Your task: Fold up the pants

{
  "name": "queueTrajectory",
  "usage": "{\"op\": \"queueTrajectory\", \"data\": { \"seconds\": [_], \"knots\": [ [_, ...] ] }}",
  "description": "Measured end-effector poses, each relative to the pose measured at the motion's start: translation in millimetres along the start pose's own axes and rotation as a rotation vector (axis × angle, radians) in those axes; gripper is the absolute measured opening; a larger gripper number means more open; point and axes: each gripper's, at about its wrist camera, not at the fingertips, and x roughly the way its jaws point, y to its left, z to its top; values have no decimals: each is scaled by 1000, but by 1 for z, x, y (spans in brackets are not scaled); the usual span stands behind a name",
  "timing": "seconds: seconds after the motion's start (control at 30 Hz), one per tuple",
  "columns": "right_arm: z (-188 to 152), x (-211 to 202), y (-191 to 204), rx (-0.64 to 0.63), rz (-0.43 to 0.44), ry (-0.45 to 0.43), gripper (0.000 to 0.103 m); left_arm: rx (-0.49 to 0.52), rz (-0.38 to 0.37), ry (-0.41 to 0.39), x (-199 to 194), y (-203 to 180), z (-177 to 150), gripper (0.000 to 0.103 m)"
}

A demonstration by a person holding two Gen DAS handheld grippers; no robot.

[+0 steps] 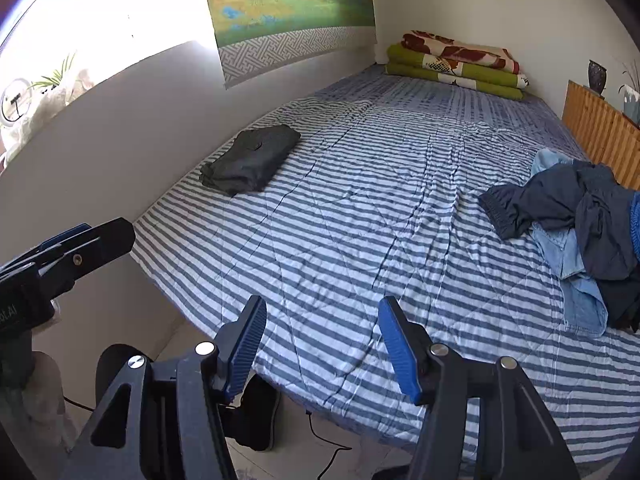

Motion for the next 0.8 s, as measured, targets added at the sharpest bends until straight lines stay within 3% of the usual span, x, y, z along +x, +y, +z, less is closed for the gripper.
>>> {"op": "queueTrajectory", "data": {
  "seconds": [0.13, 0.37, 0.5, 0.67, 0.8],
  "knots": [
    [-17, -9, 1, 0, 14, 7, 54, -16, 4, 28, -6, 4, -20, 98],
    [-19, -40, 5, -17, 31, -71, 55, 26, 32, -2, -37, -5, -26, 98],
    [-17, -45, 10, -23, 53, -85, 56, 27, 33, -33, -49, -3, -19, 99],
    [-6, -36, 9, -28, 43, -69, 56, 32, -18, -1, -38, 4, -2, 99],
    [10, -37, 0, -11, 28, -66, 56, 46, -62, 15, -35, 8, 30, 99]
  ]
}}
